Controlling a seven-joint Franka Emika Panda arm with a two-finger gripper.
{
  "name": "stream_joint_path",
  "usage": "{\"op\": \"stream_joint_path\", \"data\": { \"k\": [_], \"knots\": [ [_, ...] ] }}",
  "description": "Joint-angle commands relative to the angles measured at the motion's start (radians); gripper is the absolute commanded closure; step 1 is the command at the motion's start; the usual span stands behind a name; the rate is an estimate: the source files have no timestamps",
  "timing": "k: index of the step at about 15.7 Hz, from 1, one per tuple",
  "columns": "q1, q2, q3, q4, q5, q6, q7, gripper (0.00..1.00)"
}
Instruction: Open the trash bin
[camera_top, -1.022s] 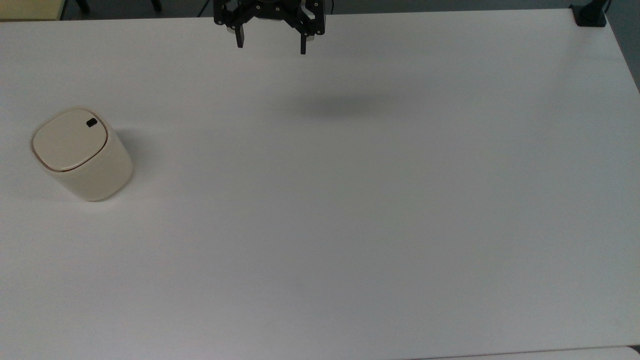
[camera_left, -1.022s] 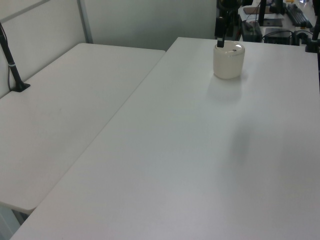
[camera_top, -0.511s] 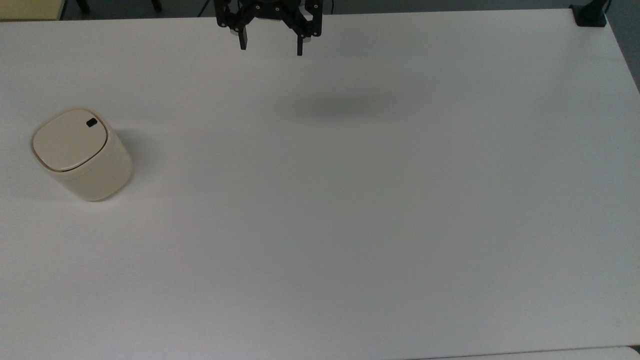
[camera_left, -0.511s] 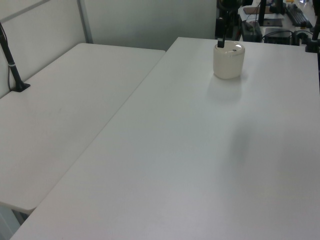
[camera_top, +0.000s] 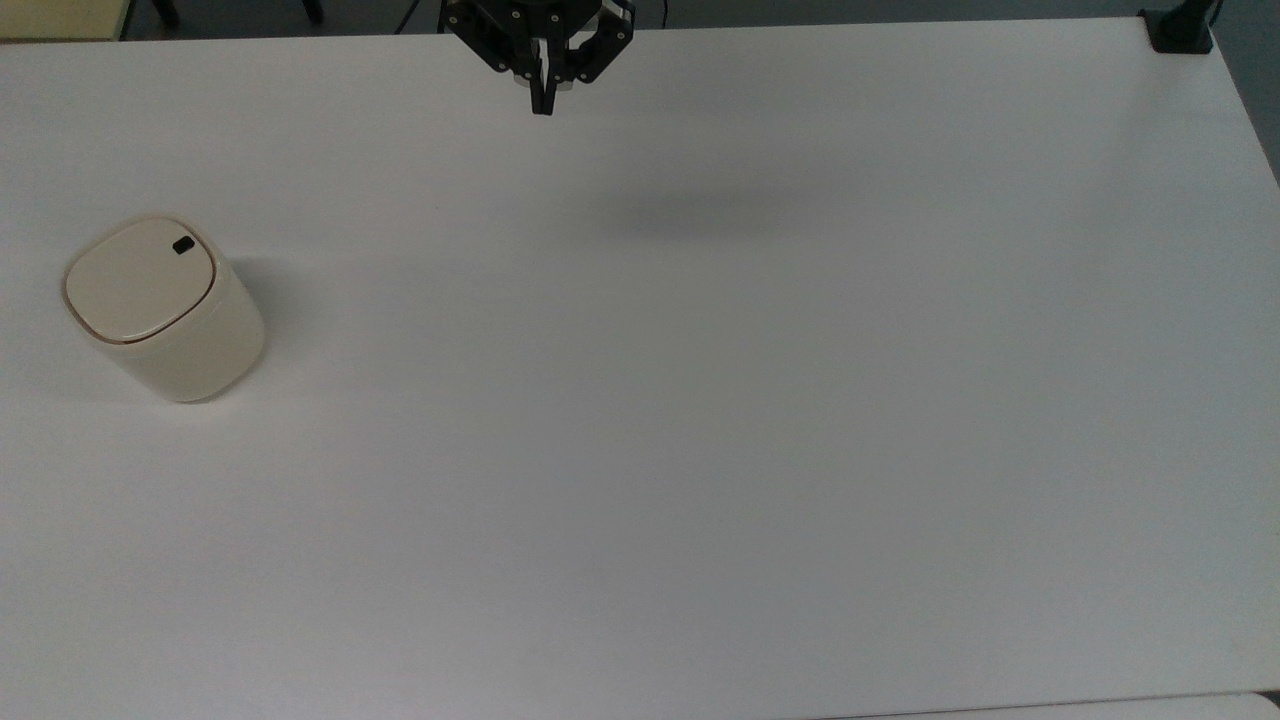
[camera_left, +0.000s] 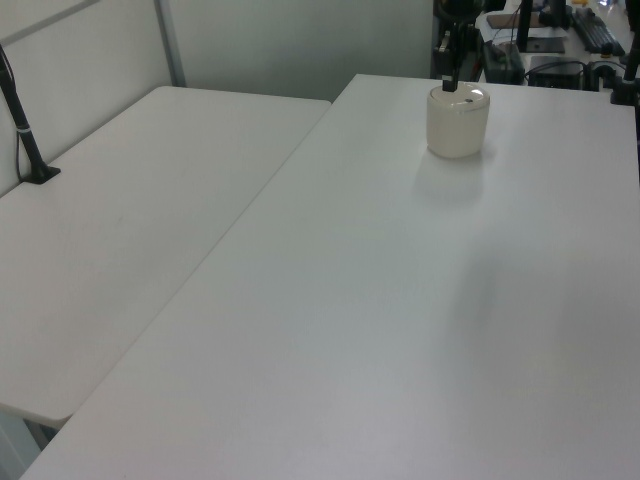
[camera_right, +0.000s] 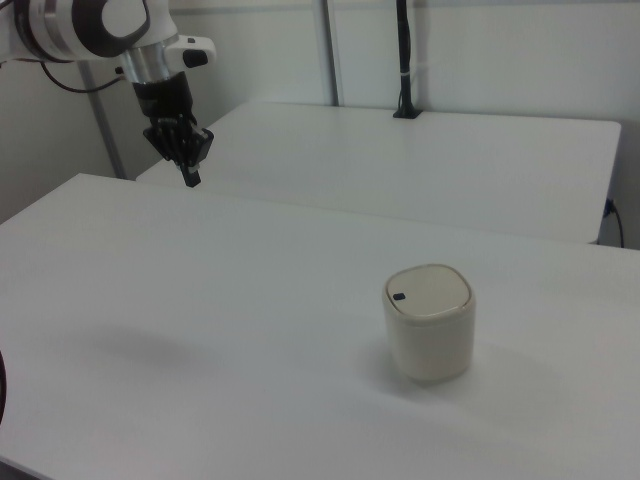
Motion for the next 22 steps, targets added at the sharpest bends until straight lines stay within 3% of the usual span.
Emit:
{"op": "stream_joint_path", "data": {
  "k": [1,10,22],
  "knots": [
    [0.000,-0.027,-0.003,-0.023,0.021,-0.020,-0.026,1.00],
    [-0.029,-0.021,-0.020,-0.013,-0.026,-0.062,-0.036,1.00],
    [-0.378,0.024,-0.020,-0.012,-0.025,0.052,-0.086,1.00]
  ]
}}
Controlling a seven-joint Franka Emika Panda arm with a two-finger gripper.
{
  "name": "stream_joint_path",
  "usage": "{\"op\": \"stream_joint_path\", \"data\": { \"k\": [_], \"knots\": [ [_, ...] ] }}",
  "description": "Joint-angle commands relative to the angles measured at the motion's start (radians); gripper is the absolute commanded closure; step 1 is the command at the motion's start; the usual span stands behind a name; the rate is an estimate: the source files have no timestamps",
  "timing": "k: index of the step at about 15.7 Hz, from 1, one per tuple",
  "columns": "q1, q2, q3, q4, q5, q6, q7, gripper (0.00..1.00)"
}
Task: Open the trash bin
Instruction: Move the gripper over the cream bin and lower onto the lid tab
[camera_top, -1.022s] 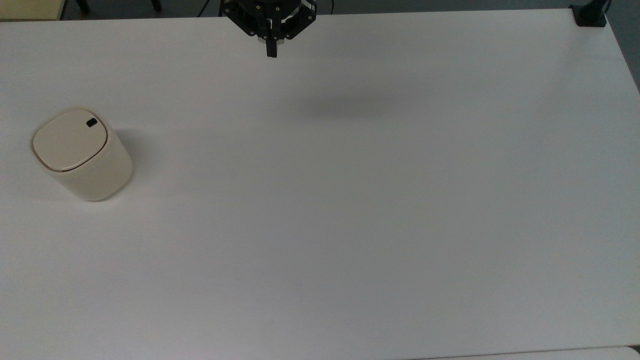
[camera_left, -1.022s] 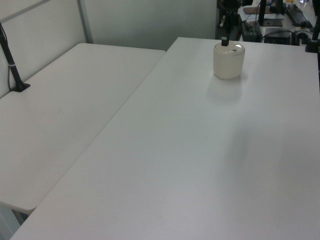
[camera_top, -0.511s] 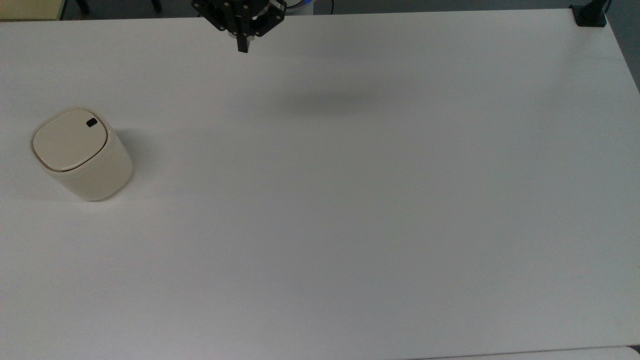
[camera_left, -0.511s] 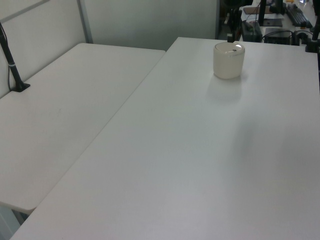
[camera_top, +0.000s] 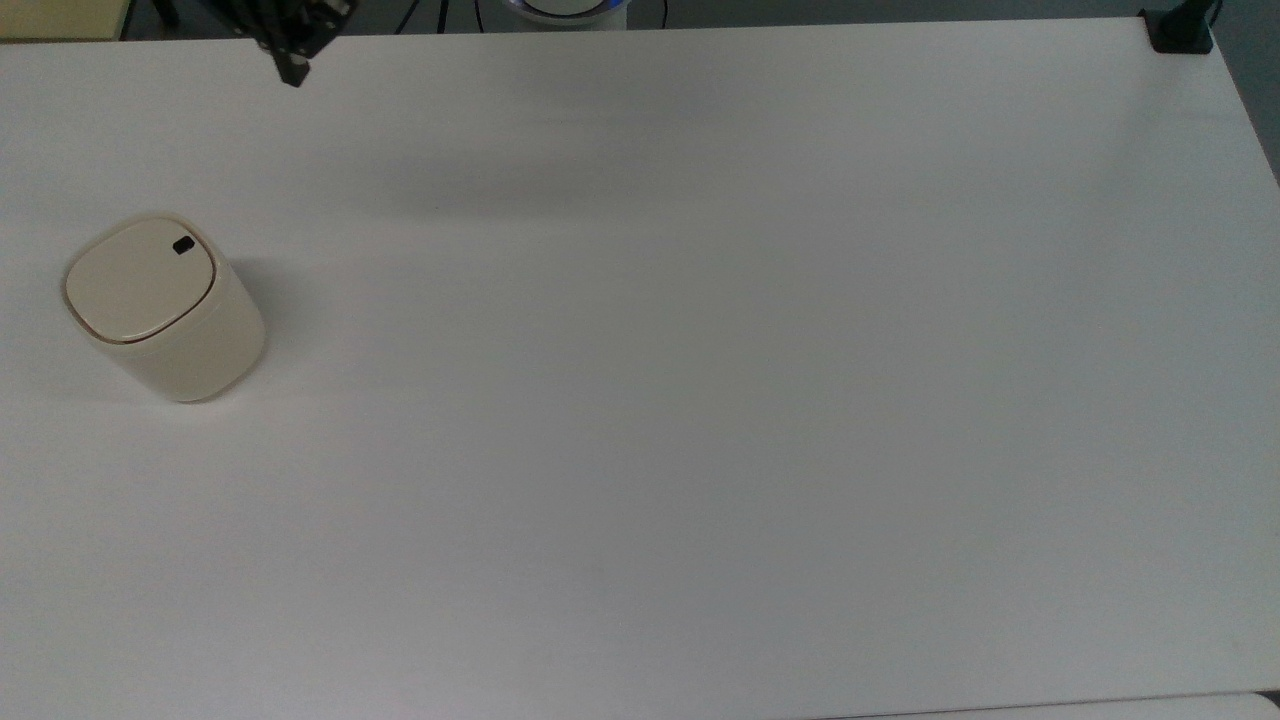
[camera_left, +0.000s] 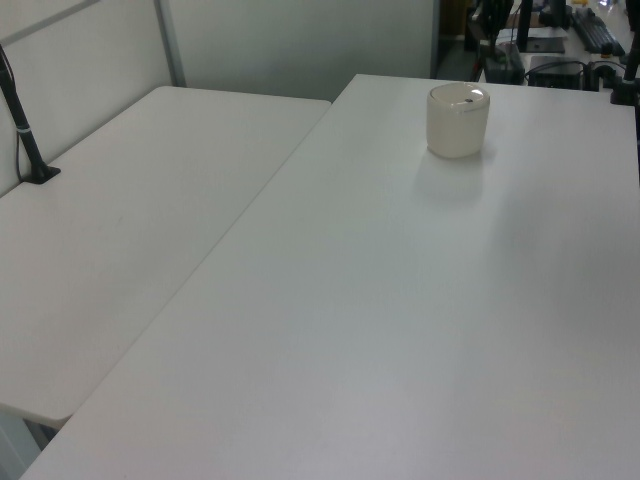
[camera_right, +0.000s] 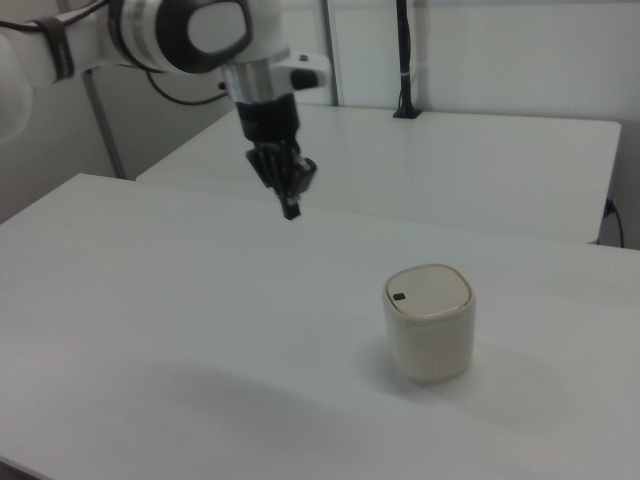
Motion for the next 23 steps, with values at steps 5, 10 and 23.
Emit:
{"op": "stream_joint_path", "data": {
  "k": [5,10,23],
  "knots": [
    [-0.179,0.105,0.004,-0.010,0.006,0.238,-0.027,1.00],
    [-0.196,0.195,0.004,-0.010,0.010,0.363,-0.009,1.00],
    [-0.191,0.306,0.007,-0.016,0.053,0.429,0.096,1.00]
  ]
}}
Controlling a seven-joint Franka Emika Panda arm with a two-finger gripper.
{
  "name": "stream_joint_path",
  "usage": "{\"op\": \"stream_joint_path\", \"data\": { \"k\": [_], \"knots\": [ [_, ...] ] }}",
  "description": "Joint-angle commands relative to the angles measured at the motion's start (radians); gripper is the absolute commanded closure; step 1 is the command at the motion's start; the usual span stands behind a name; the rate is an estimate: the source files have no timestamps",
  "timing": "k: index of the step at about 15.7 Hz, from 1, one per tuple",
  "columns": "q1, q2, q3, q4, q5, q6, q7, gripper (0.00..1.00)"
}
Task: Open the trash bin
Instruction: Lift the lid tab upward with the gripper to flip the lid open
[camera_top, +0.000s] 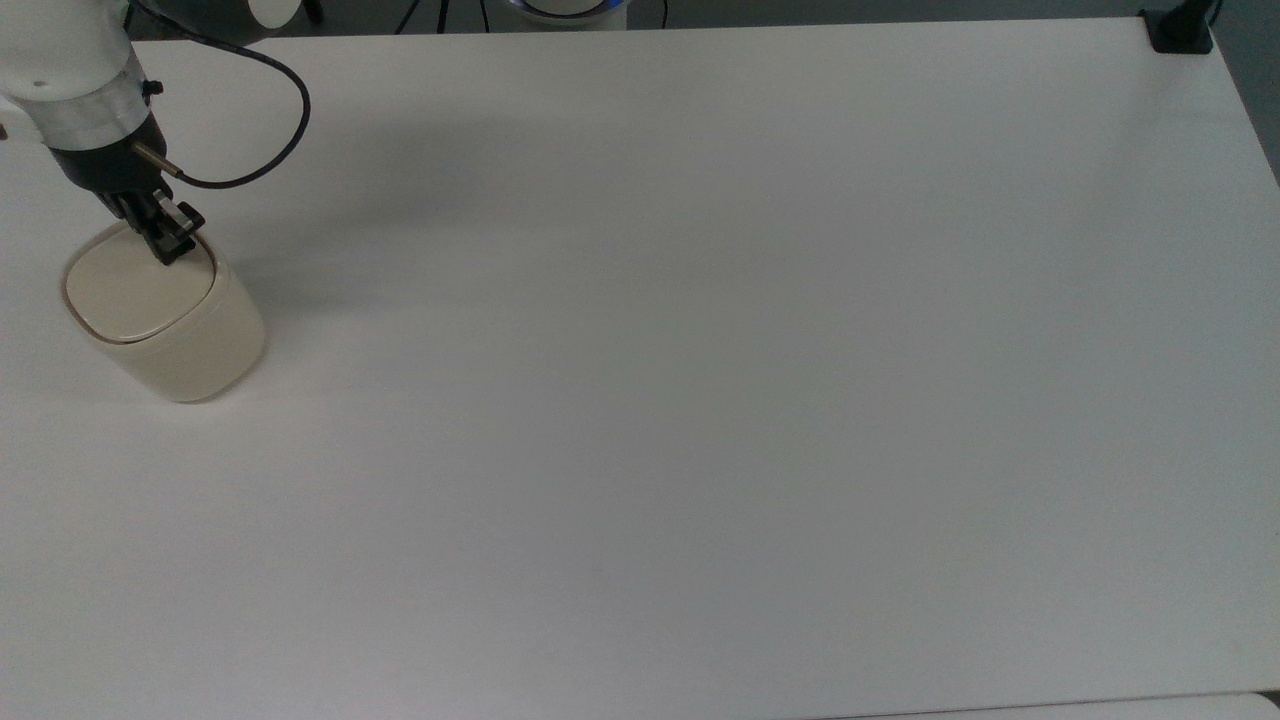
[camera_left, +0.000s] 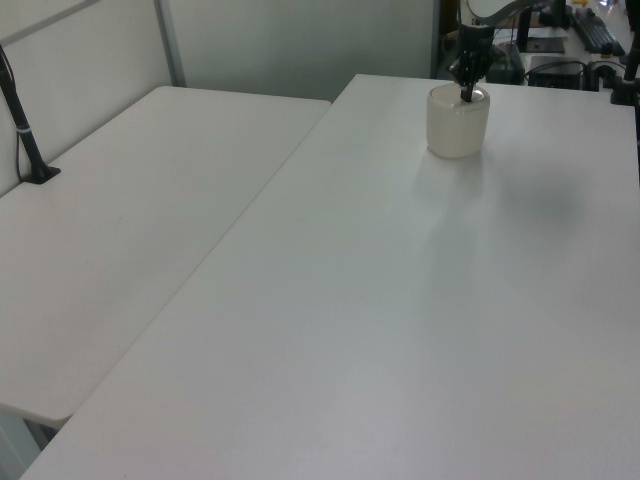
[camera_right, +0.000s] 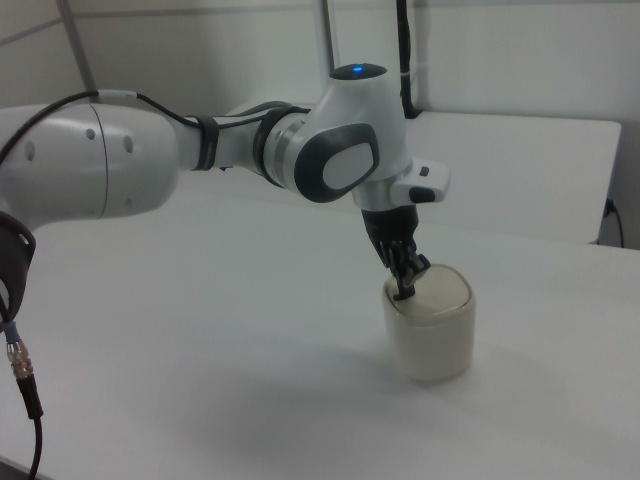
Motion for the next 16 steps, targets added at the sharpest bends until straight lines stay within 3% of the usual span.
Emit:
{"op": "stream_joint_path", "data": {
  "k": [1,4,9,12,16],
  "knots": [
    [-0.002,0.014,0.006,-0.007,0.011,0.020,0.017,1.00],
    [-0.003,0.008,0.005,0.001,0.011,0.007,0.016,1.00],
    [0.010,-0.082,0.028,0.028,0.025,-0.081,0.013,1.00],
    [0.064,-0.107,0.075,0.073,0.009,-0.195,0.013,1.00],
    [0.206,-0.154,0.078,0.076,-0.004,-0.270,0.013,1.00]
  ]
}}
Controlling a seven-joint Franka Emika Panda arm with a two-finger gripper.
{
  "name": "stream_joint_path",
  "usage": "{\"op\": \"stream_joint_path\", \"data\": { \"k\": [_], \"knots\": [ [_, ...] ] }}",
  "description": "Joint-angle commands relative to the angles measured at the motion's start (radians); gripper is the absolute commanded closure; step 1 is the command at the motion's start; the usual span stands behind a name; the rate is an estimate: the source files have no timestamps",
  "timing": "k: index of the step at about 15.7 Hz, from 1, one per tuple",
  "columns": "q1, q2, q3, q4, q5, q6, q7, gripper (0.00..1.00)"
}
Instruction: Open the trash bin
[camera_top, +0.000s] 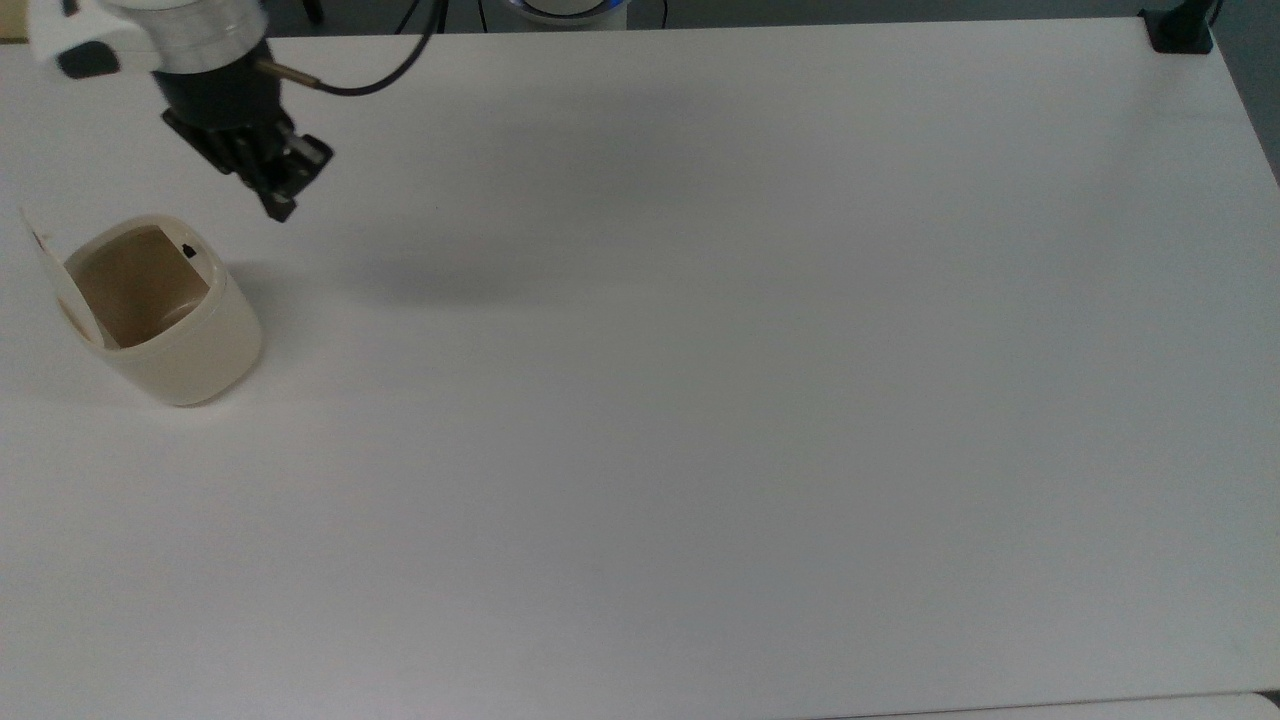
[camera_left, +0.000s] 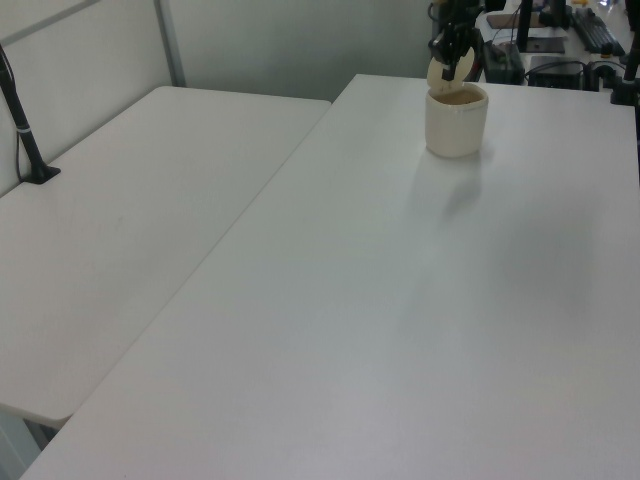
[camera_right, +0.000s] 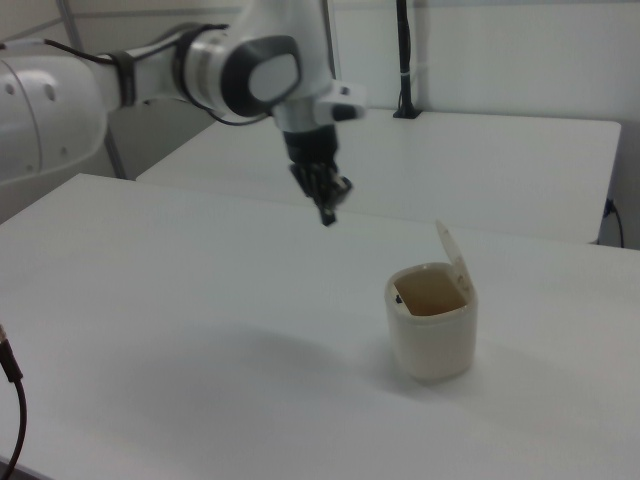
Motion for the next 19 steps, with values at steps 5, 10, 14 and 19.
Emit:
{"op": "stream_joint_path", "data": {
  "k": [5,10,14,19],
  "knots": [
    [0.227,-0.102,-0.008,-0.011,-0.019,-0.166,-0.006,1.00],
    [0.313,-0.167,-0.006,-0.041,-0.044,-0.223,-0.075,1.00],
    [0.318,-0.207,-0.006,-0.085,-0.053,-0.229,-0.069,0.29],
    [0.318,-0.210,-0.006,-0.081,-0.058,-0.234,-0.063,0.00]
  ]
}}
